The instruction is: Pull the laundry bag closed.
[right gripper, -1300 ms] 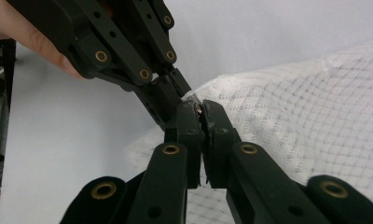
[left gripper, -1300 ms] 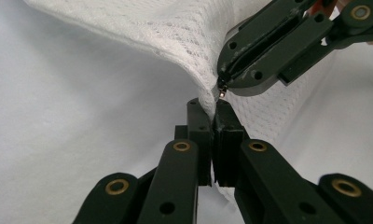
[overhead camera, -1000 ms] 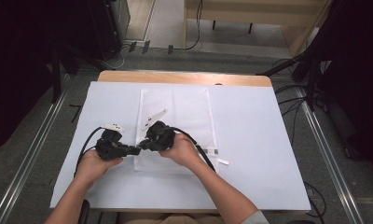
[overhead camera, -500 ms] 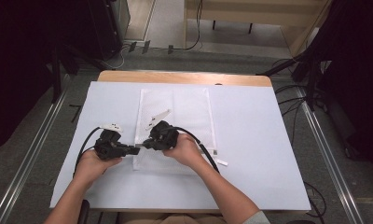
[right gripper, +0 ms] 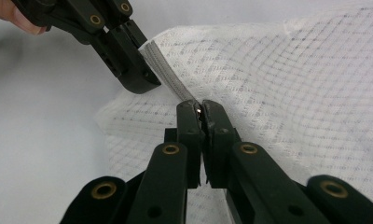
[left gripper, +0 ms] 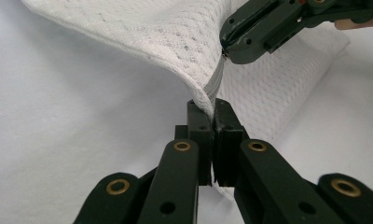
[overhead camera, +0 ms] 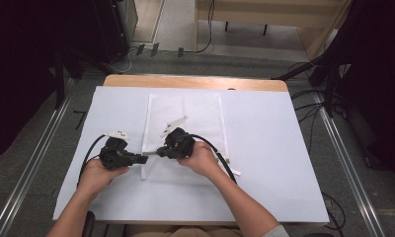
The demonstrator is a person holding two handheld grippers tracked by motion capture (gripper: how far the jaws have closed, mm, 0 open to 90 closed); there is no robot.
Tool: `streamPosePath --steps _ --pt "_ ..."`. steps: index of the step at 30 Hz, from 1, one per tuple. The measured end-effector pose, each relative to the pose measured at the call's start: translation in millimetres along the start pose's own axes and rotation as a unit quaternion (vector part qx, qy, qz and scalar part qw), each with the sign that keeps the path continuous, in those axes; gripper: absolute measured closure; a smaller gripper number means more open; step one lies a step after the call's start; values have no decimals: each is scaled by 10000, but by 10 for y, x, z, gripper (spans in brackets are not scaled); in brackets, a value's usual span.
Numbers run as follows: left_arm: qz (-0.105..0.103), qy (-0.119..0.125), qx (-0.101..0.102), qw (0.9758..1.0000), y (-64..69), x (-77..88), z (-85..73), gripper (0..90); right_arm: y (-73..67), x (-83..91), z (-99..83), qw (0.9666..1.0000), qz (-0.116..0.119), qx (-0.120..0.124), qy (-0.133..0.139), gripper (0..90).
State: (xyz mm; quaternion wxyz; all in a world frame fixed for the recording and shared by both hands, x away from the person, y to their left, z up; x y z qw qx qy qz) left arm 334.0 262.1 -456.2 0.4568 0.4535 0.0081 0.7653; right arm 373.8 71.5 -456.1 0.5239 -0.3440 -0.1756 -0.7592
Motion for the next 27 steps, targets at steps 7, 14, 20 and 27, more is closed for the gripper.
streamPosePath --steps 7,14,20,27 --pt "-11 49 -28 10000 2 14 -2 887 27 35 -33 10000 21 -48 6 884" --pt "16 47 -41 10000 1 23 -11 887 64 52 -94 9999 14 -132 -5 884" --pt "-3 47 -78 10000 13 31 -13 887 86 92 -121 9999 -11 -149 17 884" --pt "-35 92 -59 9999 7 42 -20 886 105 119 -151 9999 -10 -167 8 885"
Point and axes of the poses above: each handheld gripper's, and its own axes: x roughly backward along the jaws, z roughly out of its top, y roughly to its right, the point moved 3 cm from there along -x, roughly forward along the jaws, and after that the axes turned 7 degrees about -z, right-handed, at the moved point
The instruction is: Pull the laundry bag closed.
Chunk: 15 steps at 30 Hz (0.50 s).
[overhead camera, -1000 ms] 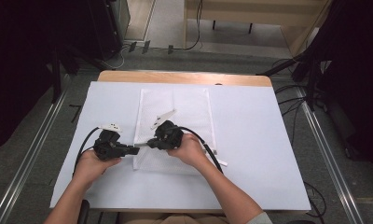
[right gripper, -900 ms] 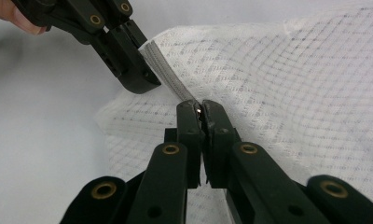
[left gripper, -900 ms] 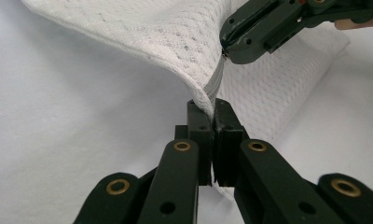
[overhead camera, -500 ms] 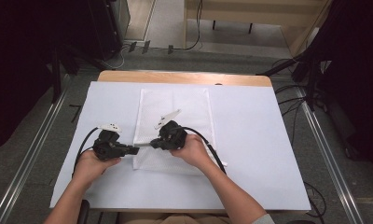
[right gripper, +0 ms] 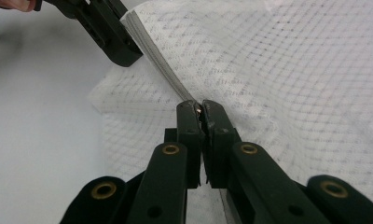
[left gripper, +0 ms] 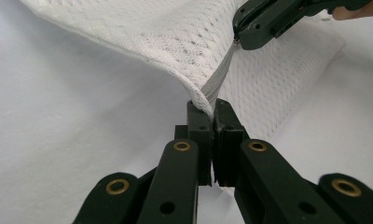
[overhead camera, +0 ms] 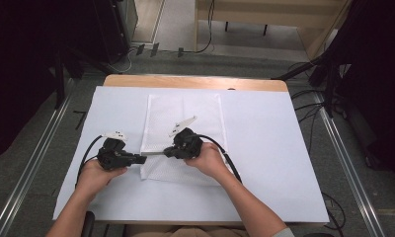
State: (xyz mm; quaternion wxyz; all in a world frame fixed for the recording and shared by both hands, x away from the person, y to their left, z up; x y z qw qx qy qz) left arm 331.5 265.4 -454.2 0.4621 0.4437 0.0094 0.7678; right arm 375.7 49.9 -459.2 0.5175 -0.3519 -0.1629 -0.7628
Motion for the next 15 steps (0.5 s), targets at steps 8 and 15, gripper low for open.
streamPosePath --steps 8,15 --pt "26 12 34 10000 0 8 -2 885 55 56 -54 10000 -44 -43 -56 884" --pt "29 7 37 10000 1 10 -4 885 96 92 -87 9999 -33 -126 -40 884"
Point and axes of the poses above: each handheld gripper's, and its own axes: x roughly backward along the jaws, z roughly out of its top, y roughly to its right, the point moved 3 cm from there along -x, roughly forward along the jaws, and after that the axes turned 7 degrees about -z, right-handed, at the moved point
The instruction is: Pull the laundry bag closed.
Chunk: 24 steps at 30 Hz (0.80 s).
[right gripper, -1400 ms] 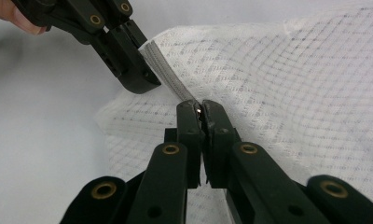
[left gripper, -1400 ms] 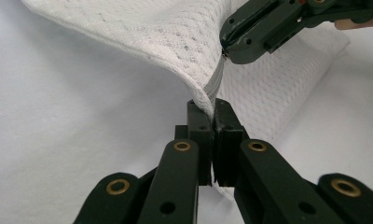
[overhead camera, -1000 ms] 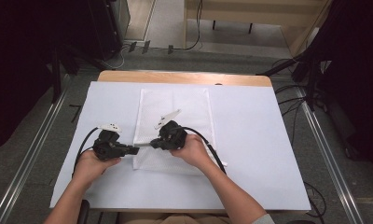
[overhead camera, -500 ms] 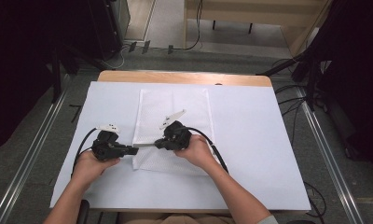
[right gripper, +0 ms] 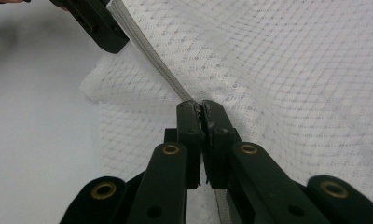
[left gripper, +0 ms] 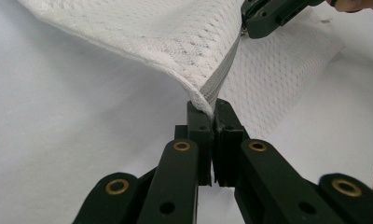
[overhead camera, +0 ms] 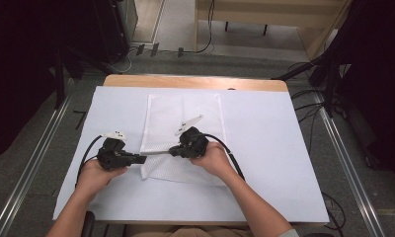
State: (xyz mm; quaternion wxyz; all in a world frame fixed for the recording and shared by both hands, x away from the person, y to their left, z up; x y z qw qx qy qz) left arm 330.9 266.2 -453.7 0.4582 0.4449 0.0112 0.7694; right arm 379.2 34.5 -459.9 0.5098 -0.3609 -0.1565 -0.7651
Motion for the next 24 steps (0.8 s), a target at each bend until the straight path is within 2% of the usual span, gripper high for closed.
streamPosePath --steps 10,24 --pt "-20 7 -58 10000 4 17 -8 885 30 42 -72 10000 -18 -48 -38 884" --pt "-11 17 -29 10000 -7 30 -18 885 92 110 -148 9999 -63 -129 -29 884"
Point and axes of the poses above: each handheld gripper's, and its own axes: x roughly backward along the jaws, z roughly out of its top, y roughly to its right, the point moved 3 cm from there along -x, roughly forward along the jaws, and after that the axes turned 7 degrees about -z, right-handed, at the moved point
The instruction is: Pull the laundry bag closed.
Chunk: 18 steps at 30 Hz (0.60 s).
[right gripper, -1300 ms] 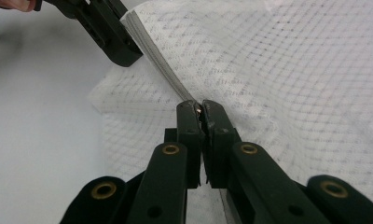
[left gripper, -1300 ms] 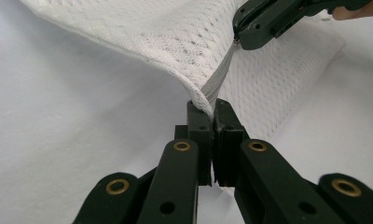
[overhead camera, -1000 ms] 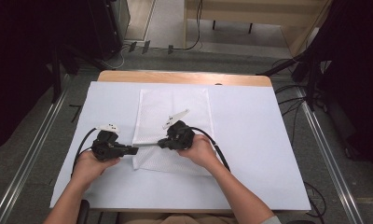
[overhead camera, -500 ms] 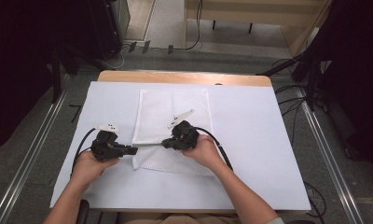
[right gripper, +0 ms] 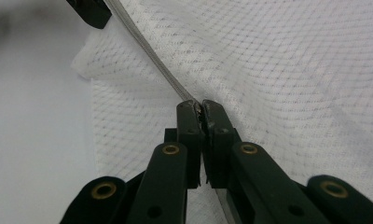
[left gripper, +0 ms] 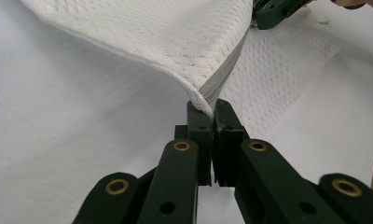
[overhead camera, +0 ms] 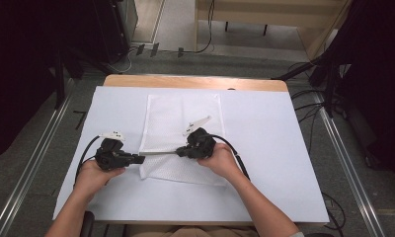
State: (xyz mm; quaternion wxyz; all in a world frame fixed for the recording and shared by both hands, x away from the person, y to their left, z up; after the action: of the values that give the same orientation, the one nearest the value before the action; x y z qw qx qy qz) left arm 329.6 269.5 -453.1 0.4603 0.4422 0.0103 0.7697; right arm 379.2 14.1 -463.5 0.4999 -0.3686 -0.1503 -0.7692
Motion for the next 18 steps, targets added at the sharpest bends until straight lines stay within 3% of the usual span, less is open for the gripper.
streamPosePath --steps 18 --pt "35 40 61 10000 -20 37 -14 884 127 106 -129 9999 -110 -126 -9 884"
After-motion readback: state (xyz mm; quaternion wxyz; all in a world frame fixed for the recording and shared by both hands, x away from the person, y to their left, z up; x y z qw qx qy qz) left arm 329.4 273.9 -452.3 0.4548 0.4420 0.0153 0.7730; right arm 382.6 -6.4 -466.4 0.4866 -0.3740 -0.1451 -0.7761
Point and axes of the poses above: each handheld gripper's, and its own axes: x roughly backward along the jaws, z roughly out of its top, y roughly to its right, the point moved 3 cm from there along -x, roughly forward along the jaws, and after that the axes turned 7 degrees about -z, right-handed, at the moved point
